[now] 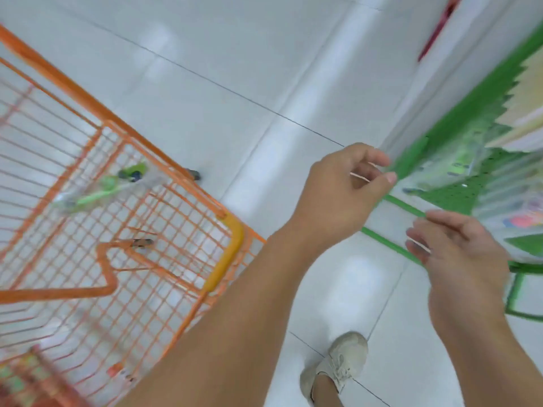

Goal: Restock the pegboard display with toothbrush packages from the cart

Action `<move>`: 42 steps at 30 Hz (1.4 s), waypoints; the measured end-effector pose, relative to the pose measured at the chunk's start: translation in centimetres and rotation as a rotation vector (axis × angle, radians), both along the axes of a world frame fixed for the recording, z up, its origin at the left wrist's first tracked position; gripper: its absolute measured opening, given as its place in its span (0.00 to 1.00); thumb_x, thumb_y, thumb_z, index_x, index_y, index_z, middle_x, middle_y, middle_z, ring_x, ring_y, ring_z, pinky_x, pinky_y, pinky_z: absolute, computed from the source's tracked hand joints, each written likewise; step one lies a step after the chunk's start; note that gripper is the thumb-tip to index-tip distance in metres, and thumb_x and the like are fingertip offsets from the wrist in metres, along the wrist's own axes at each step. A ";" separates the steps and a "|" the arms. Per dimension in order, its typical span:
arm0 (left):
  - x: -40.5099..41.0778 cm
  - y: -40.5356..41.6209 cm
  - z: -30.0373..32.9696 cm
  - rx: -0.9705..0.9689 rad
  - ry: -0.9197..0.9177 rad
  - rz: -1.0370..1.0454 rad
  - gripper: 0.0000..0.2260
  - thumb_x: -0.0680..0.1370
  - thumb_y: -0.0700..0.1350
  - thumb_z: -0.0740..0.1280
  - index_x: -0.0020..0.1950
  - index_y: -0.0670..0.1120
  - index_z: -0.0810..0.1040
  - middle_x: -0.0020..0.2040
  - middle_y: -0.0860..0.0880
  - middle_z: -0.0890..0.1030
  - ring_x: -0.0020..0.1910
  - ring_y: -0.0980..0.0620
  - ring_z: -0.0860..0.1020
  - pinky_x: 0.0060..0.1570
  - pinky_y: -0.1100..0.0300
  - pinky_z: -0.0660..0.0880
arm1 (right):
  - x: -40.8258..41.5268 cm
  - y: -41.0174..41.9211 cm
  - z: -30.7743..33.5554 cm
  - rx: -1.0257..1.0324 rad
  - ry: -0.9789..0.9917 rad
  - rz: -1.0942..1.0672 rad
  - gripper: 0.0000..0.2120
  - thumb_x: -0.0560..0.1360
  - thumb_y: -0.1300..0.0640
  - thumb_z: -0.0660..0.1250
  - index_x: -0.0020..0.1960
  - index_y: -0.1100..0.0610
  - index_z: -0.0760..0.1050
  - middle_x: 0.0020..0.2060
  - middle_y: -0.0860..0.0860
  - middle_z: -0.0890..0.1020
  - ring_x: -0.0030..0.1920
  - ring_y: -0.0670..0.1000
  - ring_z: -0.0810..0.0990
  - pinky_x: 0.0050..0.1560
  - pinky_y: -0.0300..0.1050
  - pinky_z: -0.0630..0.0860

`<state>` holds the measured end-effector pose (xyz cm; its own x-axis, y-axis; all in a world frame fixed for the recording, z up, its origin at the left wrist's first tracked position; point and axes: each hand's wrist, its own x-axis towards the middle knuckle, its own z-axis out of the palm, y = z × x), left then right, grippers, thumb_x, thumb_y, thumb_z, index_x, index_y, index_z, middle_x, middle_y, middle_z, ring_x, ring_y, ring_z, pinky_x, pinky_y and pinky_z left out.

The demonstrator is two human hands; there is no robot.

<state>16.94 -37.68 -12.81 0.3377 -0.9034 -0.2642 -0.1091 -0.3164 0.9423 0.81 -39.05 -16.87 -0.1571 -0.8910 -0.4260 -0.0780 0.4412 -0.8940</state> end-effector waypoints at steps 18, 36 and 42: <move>30.2 29.2 -1.5 0.786 0.039 0.482 0.35 0.79 0.62 0.65 0.80 0.47 0.58 0.79 0.48 0.63 0.73 0.46 0.68 0.61 0.60 0.67 | 42.8 12.5 -0.2 -0.727 1.176 1.757 0.29 0.77 0.47 0.71 0.73 0.55 0.66 0.62 0.55 0.78 0.60 0.58 0.77 0.56 0.57 0.79; 18.0 13.4 10.2 -0.120 0.210 -0.060 0.13 0.75 0.37 0.72 0.58 0.47 0.77 0.49 0.50 0.84 0.50 0.49 0.83 0.51 0.57 0.79 | 19.2 4.8 18.0 -0.235 -0.104 0.824 0.12 0.69 0.43 0.74 0.50 0.47 0.84 0.46 0.45 0.87 0.45 0.47 0.85 0.45 0.42 0.81; 5.7 3.8 12.2 -0.170 0.073 -0.227 0.10 0.73 0.45 0.76 0.52 0.52 0.79 0.47 0.52 0.82 0.43 0.50 0.81 0.43 0.48 0.80 | 6.8 -0.5 18.1 -0.291 -0.282 0.503 0.13 0.72 0.51 0.72 0.54 0.54 0.81 0.41 0.47 0.84 0.44 0.50 0.81 0.48 0.47 0.79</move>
<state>22.64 -33.87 -0.61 0.1078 -0.9871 -0.1183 -0.0891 -0.1281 0.9877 7.58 -39.52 1.24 0.3927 -0.9118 -0.1198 0.0434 0.1485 -0.9880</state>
